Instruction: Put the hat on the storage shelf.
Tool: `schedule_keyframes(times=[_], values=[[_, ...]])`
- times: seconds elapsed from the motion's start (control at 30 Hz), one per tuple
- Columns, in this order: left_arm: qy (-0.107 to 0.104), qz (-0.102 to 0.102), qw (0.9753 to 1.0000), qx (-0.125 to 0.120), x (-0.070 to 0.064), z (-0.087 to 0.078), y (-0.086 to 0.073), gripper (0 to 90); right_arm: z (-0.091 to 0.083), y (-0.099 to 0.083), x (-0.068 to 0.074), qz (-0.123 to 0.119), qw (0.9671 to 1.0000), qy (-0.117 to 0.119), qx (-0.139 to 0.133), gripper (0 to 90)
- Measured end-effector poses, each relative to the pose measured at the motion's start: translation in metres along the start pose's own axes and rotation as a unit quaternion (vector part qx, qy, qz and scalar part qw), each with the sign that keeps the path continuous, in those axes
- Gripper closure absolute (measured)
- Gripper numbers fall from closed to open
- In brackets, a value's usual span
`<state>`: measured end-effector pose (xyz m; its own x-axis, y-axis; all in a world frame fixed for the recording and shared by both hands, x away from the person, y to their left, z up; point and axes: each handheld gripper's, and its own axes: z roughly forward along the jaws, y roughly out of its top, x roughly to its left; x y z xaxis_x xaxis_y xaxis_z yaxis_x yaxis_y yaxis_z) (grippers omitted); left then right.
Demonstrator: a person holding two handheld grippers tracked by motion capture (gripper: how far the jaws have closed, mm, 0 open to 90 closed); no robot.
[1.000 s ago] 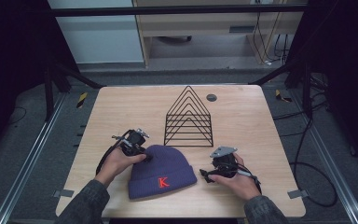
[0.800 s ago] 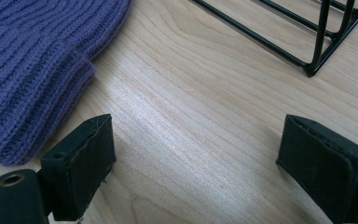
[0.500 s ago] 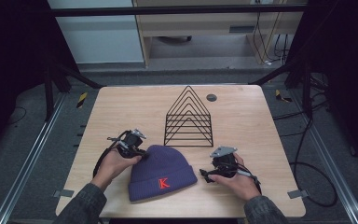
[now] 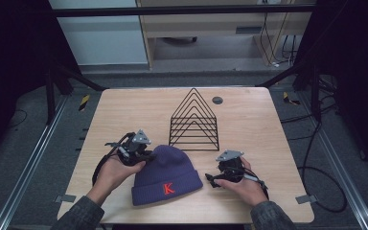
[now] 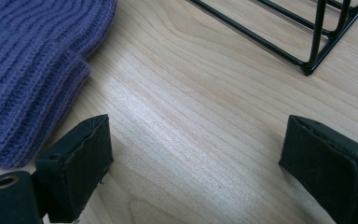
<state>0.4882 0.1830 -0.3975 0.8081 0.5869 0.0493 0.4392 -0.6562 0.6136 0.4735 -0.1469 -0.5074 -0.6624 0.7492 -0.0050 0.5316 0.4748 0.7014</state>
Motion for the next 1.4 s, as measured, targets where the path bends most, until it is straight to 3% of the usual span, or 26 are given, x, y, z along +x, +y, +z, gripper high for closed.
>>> schedule_keyframes(times=[0.13, 0.33, 0.57, 0.93, 1.23, 1.4], values=[[0.007, 0.019, 0.9998, -0.004, -0.006, -0.011, 0.009, 80.1, 0.000, 0.000, 0.000, -0.010, 0.9999, 0.008, 0.005, 4.5], [0.014, 0.043, 0.9988, -0.018, -0.014, -0.034, 0.022, 80.3, -0.005, 0.004, -0.004, -0.013, 0.9994, 0.010, 0.030, 7.9], [0.031, 0.061, 0.9971, -0.032, -0.016, -0.062, 0.036, 80.4, -0.017, 0.006, -0.004, -0.019, 0.9997, -0.005, 0.011, 10.3], [0.060, 0.077, 0.9946, -0.036, -0.006, -0.096, 0.056, 80.4, -0.024, 0.008, -0.004, -0.019, 0.9997, -0.014, 0.003, 12.0], [0.062, 0.084, 0.9929, -0.056, -0.003, -0.116, 0.069, 80.4, -0.033, 0.013, -0.005, -0.013, 0.9995, -0.021, -0.019, 17.1], [0.063, 0.088, 0.9920, -0.065, -0.004, -0.122, 0.076, 80.3, -0.056, 0.021, 0.003, -0.010, 0.9985, -0.025, -0.047, 20.5]])
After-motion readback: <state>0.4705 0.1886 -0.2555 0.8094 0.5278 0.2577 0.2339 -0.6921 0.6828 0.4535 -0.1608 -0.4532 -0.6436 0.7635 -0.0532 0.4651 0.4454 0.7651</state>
